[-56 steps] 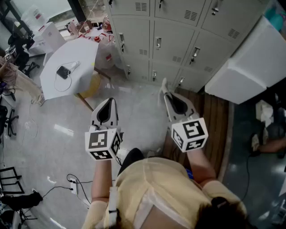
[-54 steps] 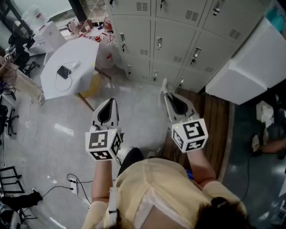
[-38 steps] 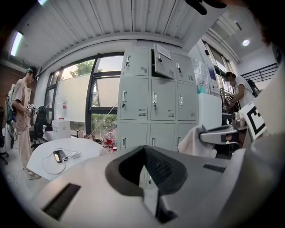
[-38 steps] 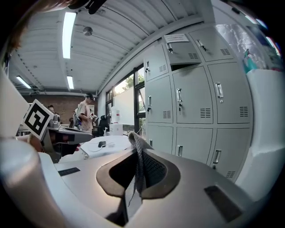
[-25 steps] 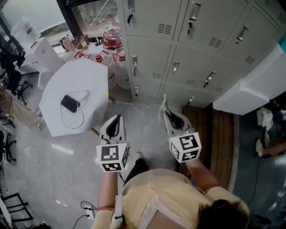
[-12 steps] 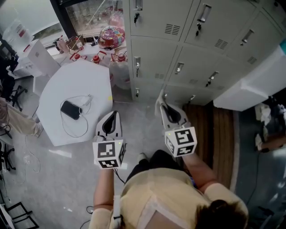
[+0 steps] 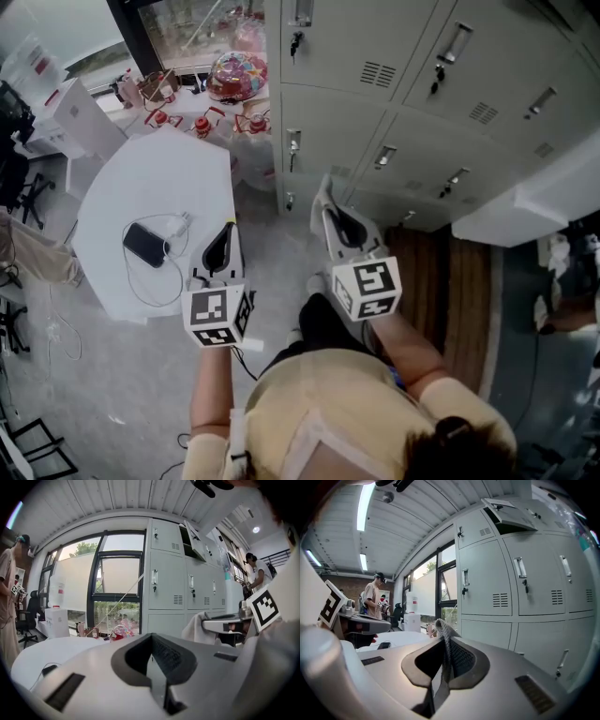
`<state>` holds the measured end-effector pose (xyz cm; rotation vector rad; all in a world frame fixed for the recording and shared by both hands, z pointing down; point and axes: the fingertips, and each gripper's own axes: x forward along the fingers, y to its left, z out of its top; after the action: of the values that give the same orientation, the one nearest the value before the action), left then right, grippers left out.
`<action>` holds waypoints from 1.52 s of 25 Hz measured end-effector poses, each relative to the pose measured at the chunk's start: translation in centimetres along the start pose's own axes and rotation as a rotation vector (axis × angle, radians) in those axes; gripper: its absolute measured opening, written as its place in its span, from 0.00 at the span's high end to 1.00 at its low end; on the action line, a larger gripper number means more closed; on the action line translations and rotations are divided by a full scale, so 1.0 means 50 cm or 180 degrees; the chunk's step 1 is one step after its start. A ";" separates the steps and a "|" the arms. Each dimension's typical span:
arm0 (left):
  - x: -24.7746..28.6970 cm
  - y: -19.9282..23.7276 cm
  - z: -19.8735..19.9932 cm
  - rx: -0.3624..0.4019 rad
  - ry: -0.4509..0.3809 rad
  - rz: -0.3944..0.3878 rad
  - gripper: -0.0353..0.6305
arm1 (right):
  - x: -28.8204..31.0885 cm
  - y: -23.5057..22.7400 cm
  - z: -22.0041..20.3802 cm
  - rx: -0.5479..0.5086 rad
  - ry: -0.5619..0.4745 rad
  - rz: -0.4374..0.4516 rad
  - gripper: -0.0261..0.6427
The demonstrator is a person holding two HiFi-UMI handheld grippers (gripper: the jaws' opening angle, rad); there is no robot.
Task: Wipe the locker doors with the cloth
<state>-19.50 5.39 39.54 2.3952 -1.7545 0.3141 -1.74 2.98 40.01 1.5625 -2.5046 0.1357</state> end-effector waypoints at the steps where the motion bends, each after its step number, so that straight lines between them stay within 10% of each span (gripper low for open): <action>1: 0.014 0.004 0.004 -0.0042 0.0000 0.0009 0.94 | 0.019 -0.004 0.003 0.0010 0.0004 0.0026 0.93; 28: 0.323 0.100 0.059 -0.0206 0.0082 0.0485 0.94 | 0.438 -0.076 0.088 -0.0024 -0.0165 0.0661 0.93; 38: 0.373 0.116 0.068 -0.0354 0.0067 0.0516 0.94 | 0.533 -0.132 0.057 -0.0093 -0.0051 0.0454 0.93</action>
<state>-19.35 -14.36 41.10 2.1718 -1.9078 0.2529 -7.56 -23.86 42.54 1.3789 -2.6175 0.1061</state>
